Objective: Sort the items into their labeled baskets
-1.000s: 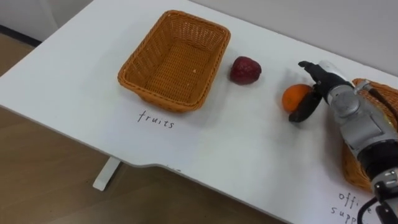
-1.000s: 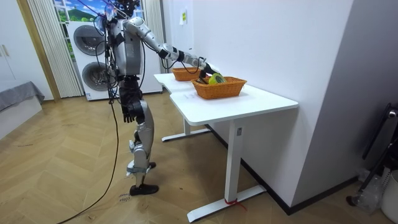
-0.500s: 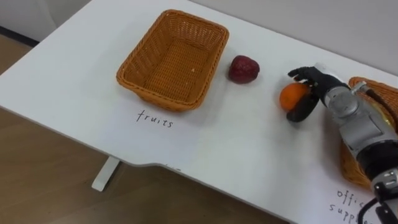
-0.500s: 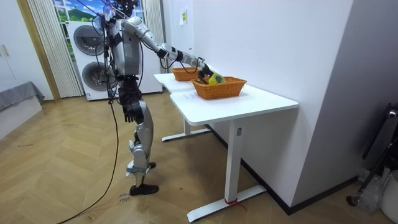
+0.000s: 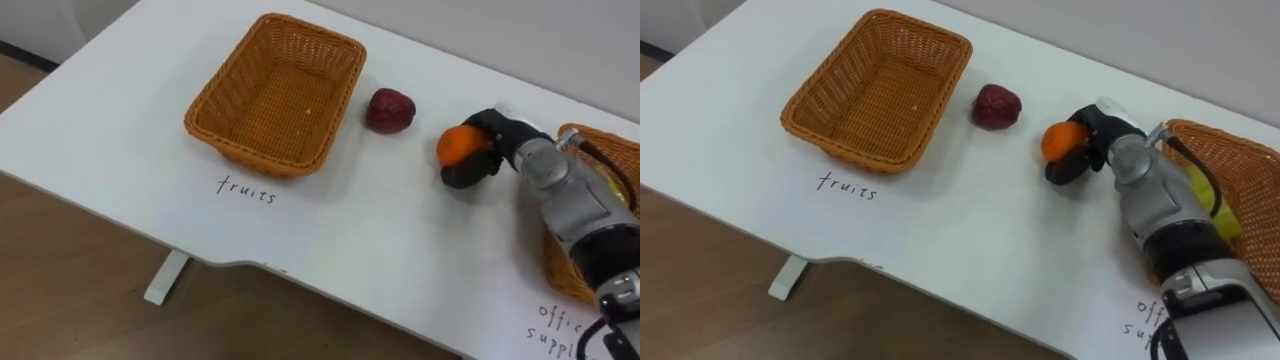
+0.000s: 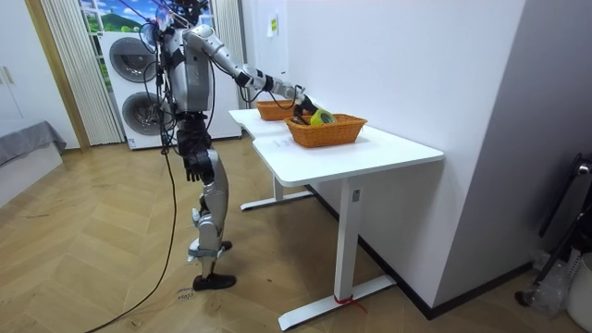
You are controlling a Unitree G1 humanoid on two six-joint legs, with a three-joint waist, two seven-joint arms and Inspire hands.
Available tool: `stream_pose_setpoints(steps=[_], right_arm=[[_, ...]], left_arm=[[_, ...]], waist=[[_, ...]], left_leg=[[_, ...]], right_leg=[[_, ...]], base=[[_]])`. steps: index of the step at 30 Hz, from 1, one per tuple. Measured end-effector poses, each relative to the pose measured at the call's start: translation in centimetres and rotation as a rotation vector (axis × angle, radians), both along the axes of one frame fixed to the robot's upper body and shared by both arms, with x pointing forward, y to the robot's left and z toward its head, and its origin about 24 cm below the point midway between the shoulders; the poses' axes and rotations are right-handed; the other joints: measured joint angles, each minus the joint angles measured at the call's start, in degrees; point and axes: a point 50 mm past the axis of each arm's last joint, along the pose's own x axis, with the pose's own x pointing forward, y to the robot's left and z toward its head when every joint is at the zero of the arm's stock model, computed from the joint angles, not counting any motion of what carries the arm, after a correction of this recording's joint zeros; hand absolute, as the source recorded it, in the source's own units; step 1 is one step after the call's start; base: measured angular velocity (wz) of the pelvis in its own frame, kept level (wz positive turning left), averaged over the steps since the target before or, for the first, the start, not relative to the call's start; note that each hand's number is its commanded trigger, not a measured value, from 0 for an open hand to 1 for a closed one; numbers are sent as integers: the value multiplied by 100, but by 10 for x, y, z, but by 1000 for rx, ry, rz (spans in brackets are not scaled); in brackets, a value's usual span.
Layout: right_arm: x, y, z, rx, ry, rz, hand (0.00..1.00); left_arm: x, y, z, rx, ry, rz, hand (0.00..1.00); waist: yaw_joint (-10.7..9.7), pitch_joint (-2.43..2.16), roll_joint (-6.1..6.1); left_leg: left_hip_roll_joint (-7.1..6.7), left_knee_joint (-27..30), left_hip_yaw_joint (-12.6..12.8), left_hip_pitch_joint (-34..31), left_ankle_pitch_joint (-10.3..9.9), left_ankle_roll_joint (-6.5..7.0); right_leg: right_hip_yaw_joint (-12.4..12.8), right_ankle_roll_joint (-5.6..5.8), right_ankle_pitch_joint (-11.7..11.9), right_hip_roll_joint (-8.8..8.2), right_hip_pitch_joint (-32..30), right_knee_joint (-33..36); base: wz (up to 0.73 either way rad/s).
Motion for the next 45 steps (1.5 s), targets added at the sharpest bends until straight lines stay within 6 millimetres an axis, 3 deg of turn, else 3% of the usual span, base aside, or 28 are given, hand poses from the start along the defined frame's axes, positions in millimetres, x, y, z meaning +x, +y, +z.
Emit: stream_pose_setpoints(steps=[18, 25, 34, 45], right_arm=[[5, 23, 19, 39, -62, 110, 100], [7, 42, 54, 120, -215, 191, 100], [1, 45, 83, 174, -353, 215, 100], [-4, 55, 103, 150, -436, 265, 100]], left_arm=[[-8, 0, -1, 0, 5, 39, 0], [-23, 2, -2, 12, 22, 57, 0], [-30, -7, -5, 5, 19, 109, 0], [-43, -5, -5, 7, 44, 135, 0]], waist=[[-47, 3, 22], [-273, 3, 77], [-376, -91, 245], [-493, -126, 227]], left_leg=[[12, -101, 132, 109, 3, 0], [12, -134, 137, 292, 3, 1], [4, -186, 137, 427, 10, 5], [0, -292, 135, 629, 59, -9]], right_leg=[[122, 0, 0, -2, 3, -8], [98, 1, 0, 0, 199, -23], [88, 7, 3, -10, 327, -17], [77, 9, 2, -8, 509, -44]], base=[[-3], [3], [1], [0]])
